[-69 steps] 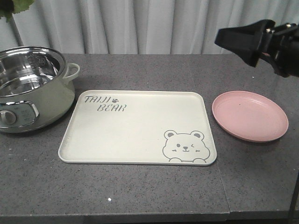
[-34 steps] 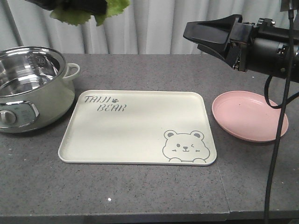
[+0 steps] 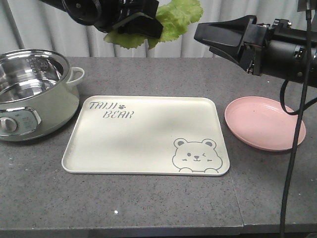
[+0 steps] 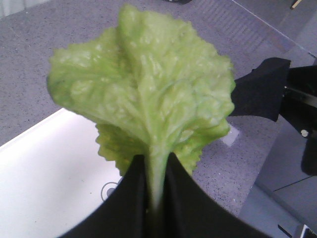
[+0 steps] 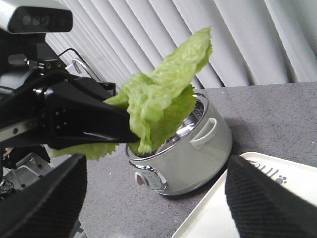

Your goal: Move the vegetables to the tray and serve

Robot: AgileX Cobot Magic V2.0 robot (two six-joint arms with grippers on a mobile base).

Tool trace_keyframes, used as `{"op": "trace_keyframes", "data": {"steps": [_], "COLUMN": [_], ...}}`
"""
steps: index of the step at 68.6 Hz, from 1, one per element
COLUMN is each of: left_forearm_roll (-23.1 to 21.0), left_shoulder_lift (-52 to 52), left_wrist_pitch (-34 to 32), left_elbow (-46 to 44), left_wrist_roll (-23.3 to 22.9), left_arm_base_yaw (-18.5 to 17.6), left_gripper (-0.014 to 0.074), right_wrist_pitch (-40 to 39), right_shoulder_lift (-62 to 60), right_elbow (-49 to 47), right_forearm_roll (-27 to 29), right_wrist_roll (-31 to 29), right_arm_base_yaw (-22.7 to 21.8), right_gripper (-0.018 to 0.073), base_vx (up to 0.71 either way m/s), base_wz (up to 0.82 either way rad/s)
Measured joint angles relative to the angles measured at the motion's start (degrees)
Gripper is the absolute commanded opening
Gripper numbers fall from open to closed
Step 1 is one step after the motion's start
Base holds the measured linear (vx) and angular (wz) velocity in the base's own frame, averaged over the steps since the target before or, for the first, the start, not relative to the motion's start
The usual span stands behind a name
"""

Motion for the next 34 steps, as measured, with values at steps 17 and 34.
{"op": "trace_keyframes", "data": {"steps": [17,34], "left_forearm_roll": [0.2,-0.1], "left_shoulder_lift": [0.2,0.6], "left_wrist_pitch": [-0.4,0.5], "left_elbow": [0.2,0.2], "left_wrist_roll": [0.7,0.7], "left_arm_base_yaw": [-2.8,-3.2], "left_gripper": [-0.0007,-0.0007], "right_wrist_pitch": [-0.2,-0.9], "right_shoulder_lift": [0.0,0.0], "right_elbow": [0.0,0.0], "right_forearm_roll": [0.0,0.1], "right_wrist_roll": [0.1,0.2], "right_arm_base_yaw": [0.0,0.0], "right_gripper": [0.0549,0.0549], "base_vx": [0.00,0.00], "base_wz": [0.00,0.00]}}
